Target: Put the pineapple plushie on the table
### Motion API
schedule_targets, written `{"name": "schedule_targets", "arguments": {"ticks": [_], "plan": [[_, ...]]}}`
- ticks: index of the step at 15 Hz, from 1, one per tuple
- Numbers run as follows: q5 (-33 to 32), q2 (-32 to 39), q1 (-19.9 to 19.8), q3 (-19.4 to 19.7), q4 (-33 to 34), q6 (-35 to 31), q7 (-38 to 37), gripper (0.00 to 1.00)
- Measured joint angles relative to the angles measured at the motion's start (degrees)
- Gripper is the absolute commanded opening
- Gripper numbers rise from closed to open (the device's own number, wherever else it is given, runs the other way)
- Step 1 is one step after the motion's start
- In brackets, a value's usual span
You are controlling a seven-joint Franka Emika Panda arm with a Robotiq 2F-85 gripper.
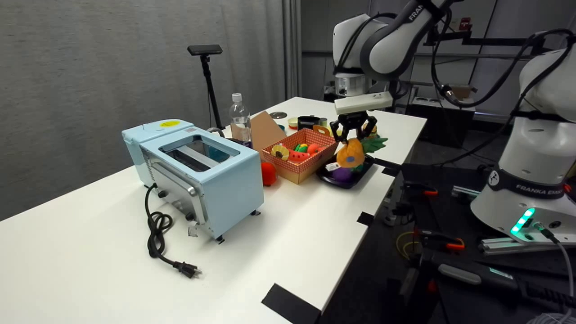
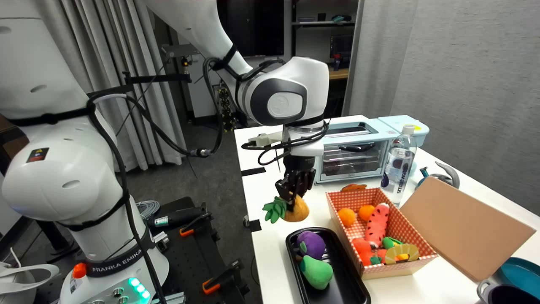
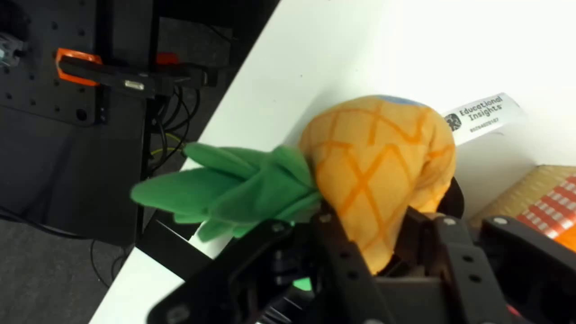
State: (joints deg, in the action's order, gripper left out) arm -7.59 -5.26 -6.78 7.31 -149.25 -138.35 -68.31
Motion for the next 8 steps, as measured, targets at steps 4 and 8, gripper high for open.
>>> {"name": "schedule_targets", "arguments": {"ticks": [4, 8], "plan": [[0.00, -0.20, -0.01, -0.98, -1.55, 0.20, -0.04, 0.89], [2.31, -0.15, -0.12, -0.84, -1.75, 3.68, 2.41, 1.00]]}}
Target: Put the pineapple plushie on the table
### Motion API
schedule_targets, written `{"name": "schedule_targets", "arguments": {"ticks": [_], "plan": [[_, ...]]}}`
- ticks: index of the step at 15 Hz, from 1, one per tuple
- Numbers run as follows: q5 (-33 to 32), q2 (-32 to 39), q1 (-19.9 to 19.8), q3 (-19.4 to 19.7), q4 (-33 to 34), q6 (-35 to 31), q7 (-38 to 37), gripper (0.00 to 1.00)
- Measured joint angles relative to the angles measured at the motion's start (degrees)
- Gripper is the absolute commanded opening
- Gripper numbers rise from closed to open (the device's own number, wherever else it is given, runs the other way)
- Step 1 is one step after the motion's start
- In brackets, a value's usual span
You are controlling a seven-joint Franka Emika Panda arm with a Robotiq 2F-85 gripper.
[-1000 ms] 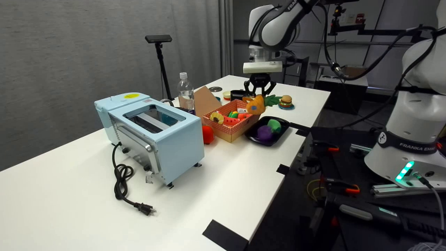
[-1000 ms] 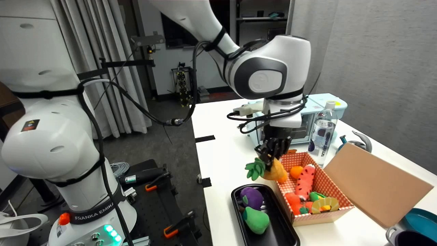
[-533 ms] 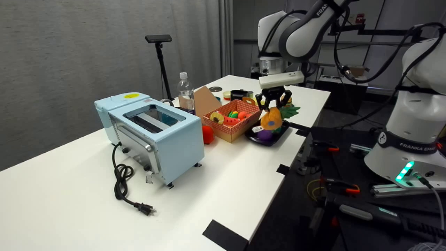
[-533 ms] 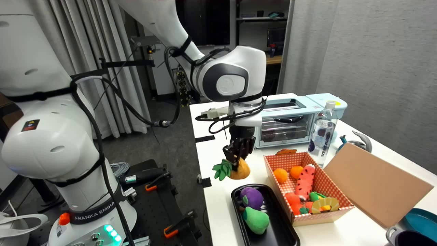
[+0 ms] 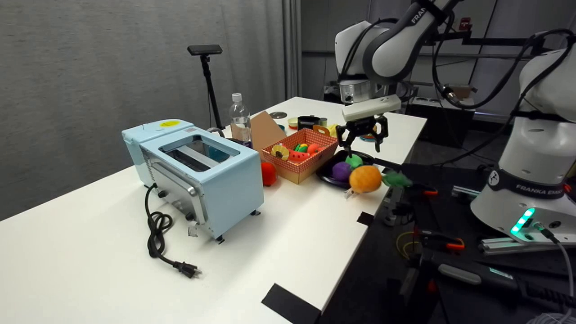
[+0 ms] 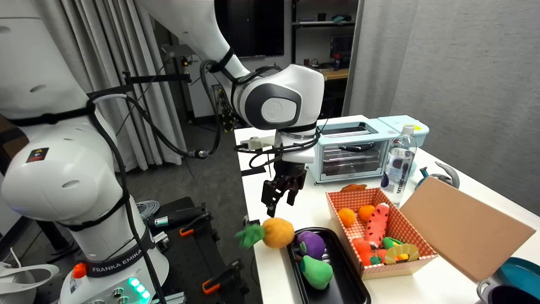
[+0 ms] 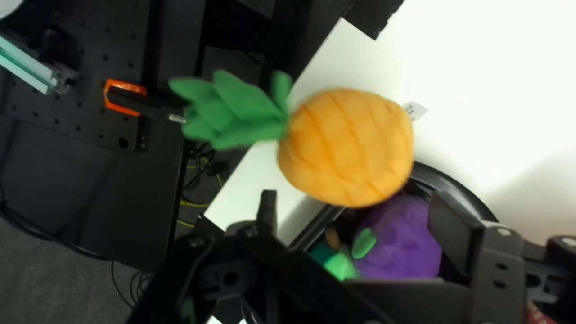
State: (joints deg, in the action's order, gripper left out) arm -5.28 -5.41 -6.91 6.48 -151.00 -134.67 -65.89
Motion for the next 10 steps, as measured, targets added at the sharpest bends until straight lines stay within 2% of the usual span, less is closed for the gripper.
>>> {"name": "schedule_targets", "arguments": {"ticks": [6, 10], "plan": [[5.86, 0.19, -0.54, 0.93, 1.72, 8.83, 5.06, 1.00], [5.96, 0.19, -0.55, 0.93, 2.11, 9.57, 5.06, 1.00]]}}
